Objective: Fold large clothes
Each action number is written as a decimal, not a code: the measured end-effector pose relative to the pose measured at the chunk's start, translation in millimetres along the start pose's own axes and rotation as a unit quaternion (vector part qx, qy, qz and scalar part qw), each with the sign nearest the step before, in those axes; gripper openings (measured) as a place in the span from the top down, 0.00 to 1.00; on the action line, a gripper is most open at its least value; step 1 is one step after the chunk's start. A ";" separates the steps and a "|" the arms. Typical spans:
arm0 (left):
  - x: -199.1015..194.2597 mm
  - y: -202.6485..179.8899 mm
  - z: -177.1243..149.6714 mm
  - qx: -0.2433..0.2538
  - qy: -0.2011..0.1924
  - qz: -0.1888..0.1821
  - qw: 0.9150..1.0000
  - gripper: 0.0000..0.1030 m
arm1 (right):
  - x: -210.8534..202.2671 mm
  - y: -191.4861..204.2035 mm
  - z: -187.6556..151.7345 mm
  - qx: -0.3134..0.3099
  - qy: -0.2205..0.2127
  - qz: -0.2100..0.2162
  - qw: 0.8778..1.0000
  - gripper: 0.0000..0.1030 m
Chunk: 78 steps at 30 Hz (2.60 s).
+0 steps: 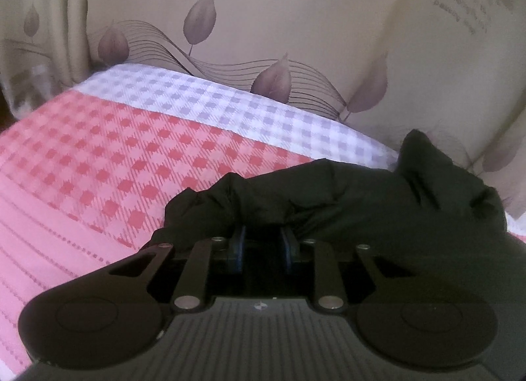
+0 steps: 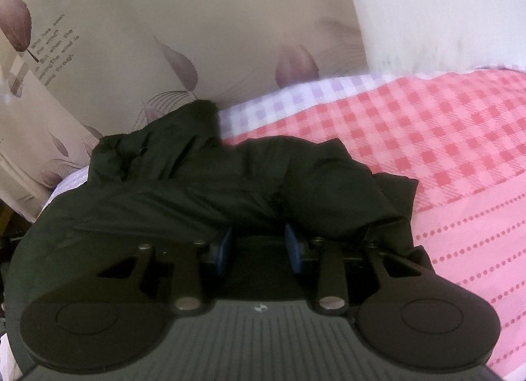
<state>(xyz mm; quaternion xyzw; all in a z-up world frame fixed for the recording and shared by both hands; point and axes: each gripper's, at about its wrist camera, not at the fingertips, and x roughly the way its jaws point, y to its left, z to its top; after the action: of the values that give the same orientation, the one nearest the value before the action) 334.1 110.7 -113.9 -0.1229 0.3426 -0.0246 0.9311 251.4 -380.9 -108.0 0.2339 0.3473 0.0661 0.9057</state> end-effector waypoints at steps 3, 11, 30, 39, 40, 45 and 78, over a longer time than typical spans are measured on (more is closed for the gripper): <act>2.0 8.7 -4.3 -0.019 -0.009 -0.019 1.000 0.74 | 0.8 -0.2 -0.4 0.000 -0.003 0.001 1.000 0.69; 5.4 43.7 4.8 -0.105 0.014 -0.079 0.991 0.83 | -1.7 4.4 1.9 0.003 -0.003 -0.009 1.000 0.68; -47.1 92.5 18.3 0.061 0.037 -0.139 0.988 0.25 | -140.7 54.5 -63.5 -0.049 -0.112 0.094 0.988 0.25; 3.1 127.0 13.4 -0.001 0.086 -0.274 0.958 0.28 | -134.8 40.4 -80.4 -0.009 -0.098 0.070 0.993 0.23; 6.7 130.9 14.6 -0.009 0.089 -0.286 0.954 0.31 | -133.2 39.9 -81.0 -0.005 -0.098 0.070 0.993 0.22; 31.8 143.0 23.4 -0.051 0.106 -0.339 0.934 0.47 | -123.7 44.2 -84.3 0.019 -0.100 0.074 0.992 0.22; -38.0 86.7 19.8 -0.077 0.127 -0.246 0.958 0.83 | -5.1 242.6 -64.1 -0.277 -0.008 0.052 0.959 0.92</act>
<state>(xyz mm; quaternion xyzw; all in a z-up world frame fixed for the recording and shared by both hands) 314.5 203.9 -96.6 -0.2708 0.4183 -0.2422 0.8325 215.7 -144.2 -32.7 -0.0079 0.2958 0.2053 0.9329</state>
